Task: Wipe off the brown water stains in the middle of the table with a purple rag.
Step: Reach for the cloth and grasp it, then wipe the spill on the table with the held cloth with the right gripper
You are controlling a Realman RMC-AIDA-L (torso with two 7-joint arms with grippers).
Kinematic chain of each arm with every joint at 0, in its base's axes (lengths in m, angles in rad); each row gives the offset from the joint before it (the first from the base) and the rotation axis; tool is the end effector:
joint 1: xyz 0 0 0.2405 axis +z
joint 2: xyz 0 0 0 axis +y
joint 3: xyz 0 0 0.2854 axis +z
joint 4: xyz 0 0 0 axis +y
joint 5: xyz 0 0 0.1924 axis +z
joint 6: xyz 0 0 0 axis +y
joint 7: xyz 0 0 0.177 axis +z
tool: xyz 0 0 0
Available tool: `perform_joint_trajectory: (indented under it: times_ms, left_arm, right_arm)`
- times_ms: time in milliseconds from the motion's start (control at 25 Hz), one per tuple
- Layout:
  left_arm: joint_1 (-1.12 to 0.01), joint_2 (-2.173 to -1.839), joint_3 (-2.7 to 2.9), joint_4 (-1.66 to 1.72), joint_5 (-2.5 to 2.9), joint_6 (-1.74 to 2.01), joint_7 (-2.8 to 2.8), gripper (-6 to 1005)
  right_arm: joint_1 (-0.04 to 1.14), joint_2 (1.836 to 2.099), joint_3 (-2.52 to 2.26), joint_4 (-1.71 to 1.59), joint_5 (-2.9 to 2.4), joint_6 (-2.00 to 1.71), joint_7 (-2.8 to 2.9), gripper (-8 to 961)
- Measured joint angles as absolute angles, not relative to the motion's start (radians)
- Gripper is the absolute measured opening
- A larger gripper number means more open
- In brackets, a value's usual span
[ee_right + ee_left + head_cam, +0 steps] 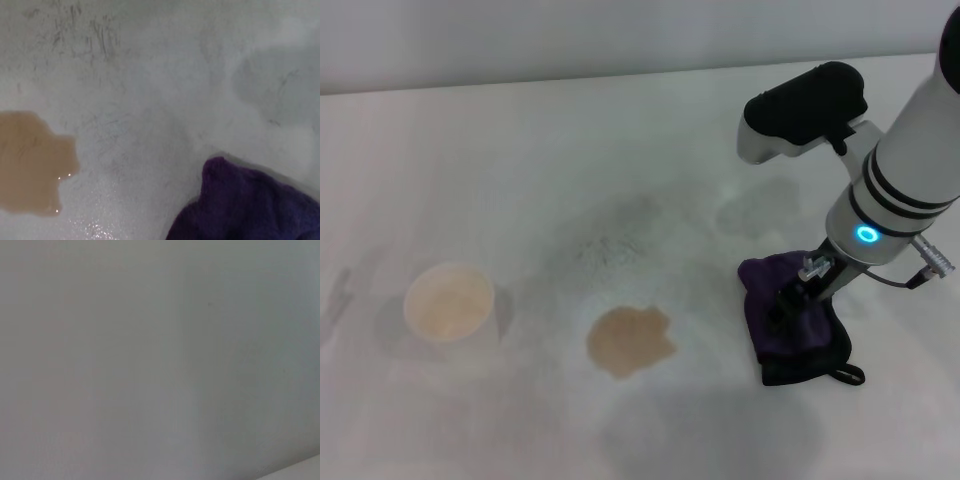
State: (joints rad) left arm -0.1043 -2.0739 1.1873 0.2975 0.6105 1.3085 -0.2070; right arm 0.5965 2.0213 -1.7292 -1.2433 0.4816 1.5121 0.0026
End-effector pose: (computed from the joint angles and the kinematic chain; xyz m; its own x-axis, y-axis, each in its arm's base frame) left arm -0.3809 0.2667 0.0000 0.8567 -0.0662 0.5116 0.4816 -0.2527 -0.8391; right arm 0.2631 0.3321 -0.0696 0.3768 -0.8975 0.2292 -0.6555 -0.4332 -0.6186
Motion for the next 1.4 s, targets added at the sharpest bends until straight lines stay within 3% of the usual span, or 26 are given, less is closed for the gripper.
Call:
perform_joint_trajectory:
  times_ms: [200, 640, 1400]
  left_arm:
    - [-0.104, -2.074, 1.187, 0.296, 0.611, 1.308, -0.207, 833]
    - [-0.104, -2.073, 1.187, 0.295, 0.61, 1.307, -0.185, 833]
    - [-0.106, -2.074, 1.187, 0.296, 0.61, 1.307, -0.184, 833]
  right_arm:
    - [0.601, 2.022, -1.727, -1.243, 0.484, 1.511, 0.003, 766]
    - [0.629, 2.023, -1.757, -1.196, 0.482, 1.51, 0.009, 440]
    - [0.635, 2.021, -1.773, -1.228, 0.486, 1.488, -0.022, 123]
